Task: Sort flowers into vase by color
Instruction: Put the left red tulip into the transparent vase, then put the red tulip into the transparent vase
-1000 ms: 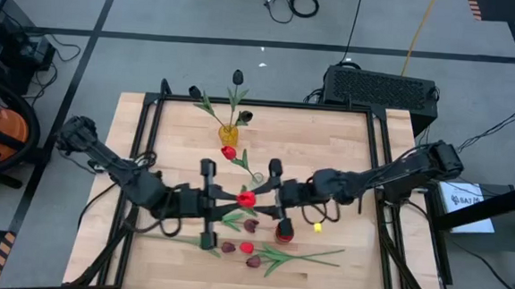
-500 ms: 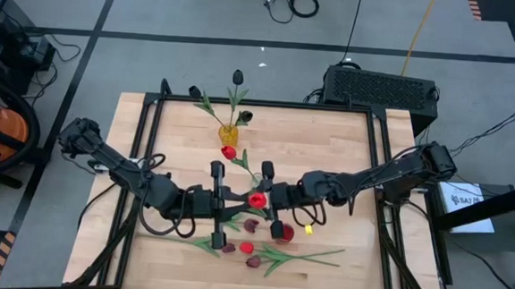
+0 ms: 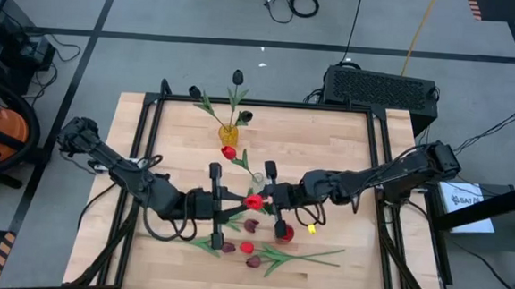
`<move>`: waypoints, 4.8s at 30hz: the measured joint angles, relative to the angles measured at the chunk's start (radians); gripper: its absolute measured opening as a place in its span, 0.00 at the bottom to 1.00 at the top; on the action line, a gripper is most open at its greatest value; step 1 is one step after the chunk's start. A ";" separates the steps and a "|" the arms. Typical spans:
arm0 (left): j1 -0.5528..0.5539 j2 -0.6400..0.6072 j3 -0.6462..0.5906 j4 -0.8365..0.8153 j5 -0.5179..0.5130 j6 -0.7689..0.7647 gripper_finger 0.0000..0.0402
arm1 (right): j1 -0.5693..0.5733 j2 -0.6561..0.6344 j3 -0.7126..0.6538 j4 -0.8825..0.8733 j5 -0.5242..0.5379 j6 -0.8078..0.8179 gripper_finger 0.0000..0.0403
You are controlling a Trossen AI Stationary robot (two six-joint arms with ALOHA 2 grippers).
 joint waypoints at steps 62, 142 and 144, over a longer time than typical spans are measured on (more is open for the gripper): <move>-0.185 -0.048 -0.475 -0.743 -0.089 -1.045 0.50 | -0.271 -0.127 -0.179 -0.202 0.038 0.113 0.07; -0.075 0.206 -0.474 -0.194 0.214 -0.751 0.50 | 0.338 -0.532 -0.334 -0.952 0.251 0.697 0.36; -0.075 0.206 -0.474 -0.197 0.214 -0.752 0.50 | 0.400 -0.508 -0.380 -0.900 0.267 0.757 0.35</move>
